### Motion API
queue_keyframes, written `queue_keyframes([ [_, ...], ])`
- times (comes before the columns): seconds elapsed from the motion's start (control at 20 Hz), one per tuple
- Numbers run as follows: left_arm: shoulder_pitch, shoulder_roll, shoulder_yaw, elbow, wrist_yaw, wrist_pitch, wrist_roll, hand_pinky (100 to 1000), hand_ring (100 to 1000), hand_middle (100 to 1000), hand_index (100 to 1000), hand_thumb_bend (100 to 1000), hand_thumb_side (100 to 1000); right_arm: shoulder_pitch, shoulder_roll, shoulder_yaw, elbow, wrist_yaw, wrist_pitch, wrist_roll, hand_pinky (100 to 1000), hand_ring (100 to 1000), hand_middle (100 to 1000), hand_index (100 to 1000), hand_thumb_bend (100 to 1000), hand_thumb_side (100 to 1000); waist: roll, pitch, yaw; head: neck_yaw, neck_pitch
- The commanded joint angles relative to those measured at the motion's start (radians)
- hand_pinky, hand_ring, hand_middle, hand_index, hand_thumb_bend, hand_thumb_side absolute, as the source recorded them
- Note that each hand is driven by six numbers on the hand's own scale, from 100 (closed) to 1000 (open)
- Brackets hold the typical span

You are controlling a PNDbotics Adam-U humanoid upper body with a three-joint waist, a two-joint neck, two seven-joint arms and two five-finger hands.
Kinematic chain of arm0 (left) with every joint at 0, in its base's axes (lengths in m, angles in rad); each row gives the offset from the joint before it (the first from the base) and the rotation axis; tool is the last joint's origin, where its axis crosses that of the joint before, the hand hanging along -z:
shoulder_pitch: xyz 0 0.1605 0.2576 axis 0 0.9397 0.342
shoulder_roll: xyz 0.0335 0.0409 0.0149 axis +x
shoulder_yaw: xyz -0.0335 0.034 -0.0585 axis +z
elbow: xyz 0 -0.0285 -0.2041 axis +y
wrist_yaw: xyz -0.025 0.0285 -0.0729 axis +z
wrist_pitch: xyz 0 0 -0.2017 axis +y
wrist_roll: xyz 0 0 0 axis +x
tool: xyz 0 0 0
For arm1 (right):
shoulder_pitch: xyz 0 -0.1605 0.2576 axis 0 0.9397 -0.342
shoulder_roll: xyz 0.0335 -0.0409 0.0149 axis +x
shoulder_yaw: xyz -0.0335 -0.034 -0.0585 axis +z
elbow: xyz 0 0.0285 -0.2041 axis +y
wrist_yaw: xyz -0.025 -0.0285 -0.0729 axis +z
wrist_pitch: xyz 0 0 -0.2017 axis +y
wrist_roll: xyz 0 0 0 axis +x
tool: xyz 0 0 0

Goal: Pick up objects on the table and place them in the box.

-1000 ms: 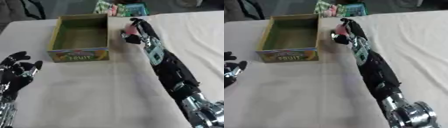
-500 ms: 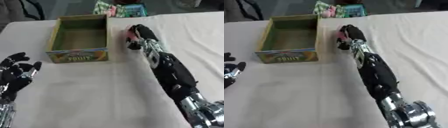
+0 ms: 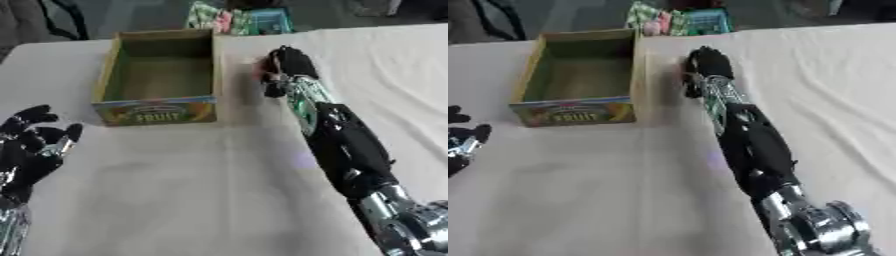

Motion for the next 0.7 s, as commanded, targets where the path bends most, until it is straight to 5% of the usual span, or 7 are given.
queue_keyframes([
  [0.05,-0.011,0.013,0.001,-0.017,0.002,0.000,0.001,574,539,598,737,544,100,-0.024,-0.010,-0.005,-0.049,-0.013,0.012,-0.086,637,673,244,348,100,100,-0.002,-0.018,0.001,0.000,-0.013],
  [0.3,-0.011,0.013,0.001,-0.017,0.002,0.000,0.002,574,539,598,737,545,100,-0.035,-0.007,0.004,-0.106,-0.073,0.000,-0.152,628,669,236,342,100,100,-0.003,-0.018,0.001,0.000,-0.012],
  [0.7,-0.013,0.012,-0.005,-0.017,0.002,0.001,-0.003,574,538,598,736,546,100,-0.086,0.051,0.031,-0.188,-0.119,-0.040,-0.146,626,671,237,343,100,100,-0.004,-0.020,0.014,-0.012,-0.012],
])
